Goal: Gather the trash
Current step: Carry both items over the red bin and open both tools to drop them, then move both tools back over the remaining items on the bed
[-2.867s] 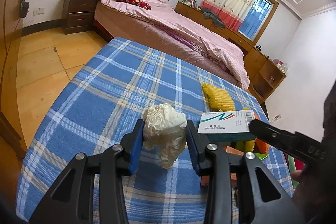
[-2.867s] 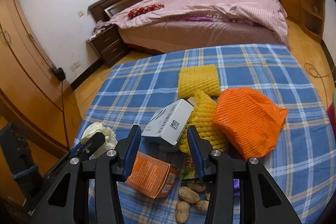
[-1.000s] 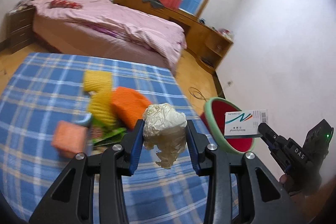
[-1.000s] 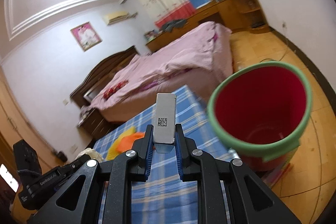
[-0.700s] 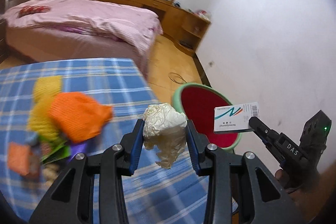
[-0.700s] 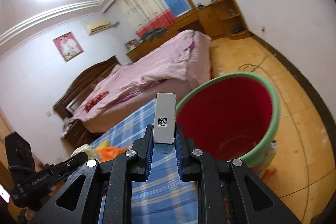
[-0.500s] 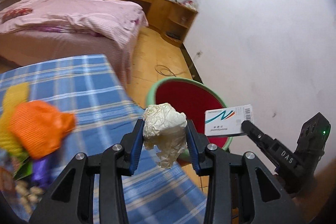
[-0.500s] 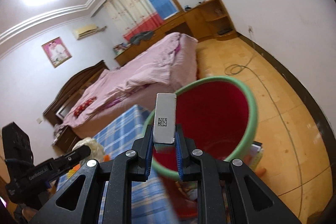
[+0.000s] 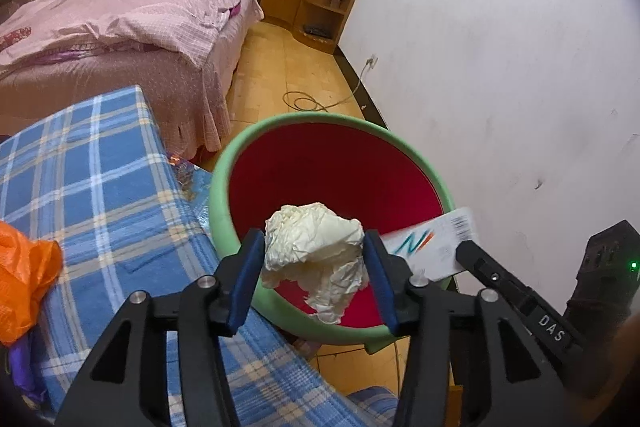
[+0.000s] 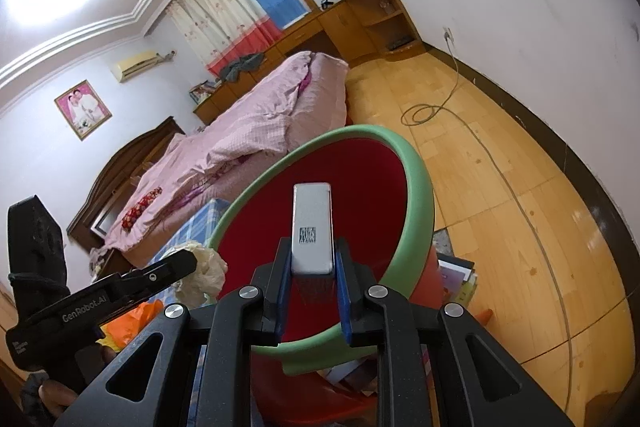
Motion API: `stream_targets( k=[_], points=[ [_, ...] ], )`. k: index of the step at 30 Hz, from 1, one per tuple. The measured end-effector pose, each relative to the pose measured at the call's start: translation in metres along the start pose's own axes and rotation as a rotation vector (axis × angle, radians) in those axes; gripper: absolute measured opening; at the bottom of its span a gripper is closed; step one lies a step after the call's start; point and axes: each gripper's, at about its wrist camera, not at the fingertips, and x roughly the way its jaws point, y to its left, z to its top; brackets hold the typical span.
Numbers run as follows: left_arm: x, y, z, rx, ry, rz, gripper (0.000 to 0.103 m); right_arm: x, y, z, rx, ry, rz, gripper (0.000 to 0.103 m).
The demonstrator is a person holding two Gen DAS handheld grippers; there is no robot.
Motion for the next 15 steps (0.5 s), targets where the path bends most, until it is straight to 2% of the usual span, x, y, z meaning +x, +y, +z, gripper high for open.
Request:
stream_targets(
  k=[5,9,15],
  points=[
    [-0.003,-0.005,-0.004,0.017,-0.006,-0.002,0.063,0.003,-0.006,-0.002,0.028,0.015,-0.001,0.023],
    [-0.009,-0.005,-0.006,0.017,-0.011,-0.001,0.063,0.001,-0.005,0.0,0.034,0.006,0.007,0.032],
    [-0.027,0.002,-0.008,-0.006,-0.021,0.009,0.063,-0.003,0.003,0.0,0.026,-0.001,0.03,0.033]
  ],
)
